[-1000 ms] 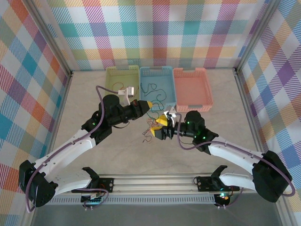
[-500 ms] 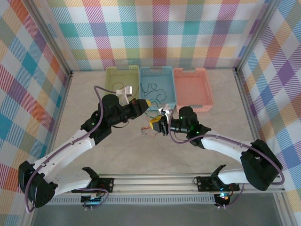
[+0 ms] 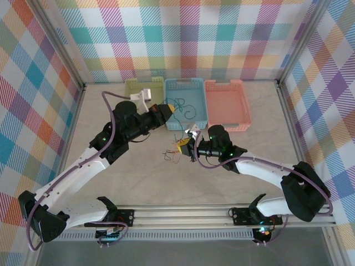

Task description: Untangle the cables

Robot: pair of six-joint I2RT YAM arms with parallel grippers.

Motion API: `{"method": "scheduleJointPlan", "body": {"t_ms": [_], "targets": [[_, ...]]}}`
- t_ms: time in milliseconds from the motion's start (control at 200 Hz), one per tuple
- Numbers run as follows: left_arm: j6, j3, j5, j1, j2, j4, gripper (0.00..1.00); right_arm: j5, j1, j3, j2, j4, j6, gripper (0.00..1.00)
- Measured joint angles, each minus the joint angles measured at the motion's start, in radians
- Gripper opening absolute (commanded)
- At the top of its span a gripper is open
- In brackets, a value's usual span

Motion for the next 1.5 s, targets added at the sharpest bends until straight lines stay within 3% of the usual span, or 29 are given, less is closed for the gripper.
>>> {"method": "scheduleJointPlan", "body": {"t_ms": [310, 530, 695, 920, 980, 1210, 1500], "targets": [[0.123, 0.169, -0.134, 0.099, -0.040, -0.039, 0.00, 0.034, -0.031, 0.003, 0.047, -0.090, -0.021, 0.00], [0.142, 0.182, -0.129, 0.116, -0.089, -0.033, 0.00, 0.039, -0.059, 0.003, 0.075, -0.105, -0.012, 0.01], [0.140, 0.082, -0.082, 0.116, -0.097, -0.039, 0.00, 0.039, -0.065, 0.000, 0.074, -0.103, -0.002, 0.01], [0.121, -0.248, 0.035, 0.116, -0.107, -0.035, 0.47, 0.036, -0.065, -0.006, 0.069, -0.102, 0.002, 0.01], [0.116, -0.344, 0.070, 0.116, -0.103, -0.028, 0.56, 0.035, -0.065, -0.006, 0.069, -0.102, 0.002, 0.01], [0.018, -0.557, 0.150, 0.111, -0.017, 0.103, 0.64, 0.007, -0.070, -0.007, 0.069, -0.098, 0.002, 0.02], [-0.096, -0.564, 0.160, 0.109, 0.080, 0.240, 0.74, -0.076, -0.070, -0.015, 0.068, -0.072, -0.006, 0.04]]}}
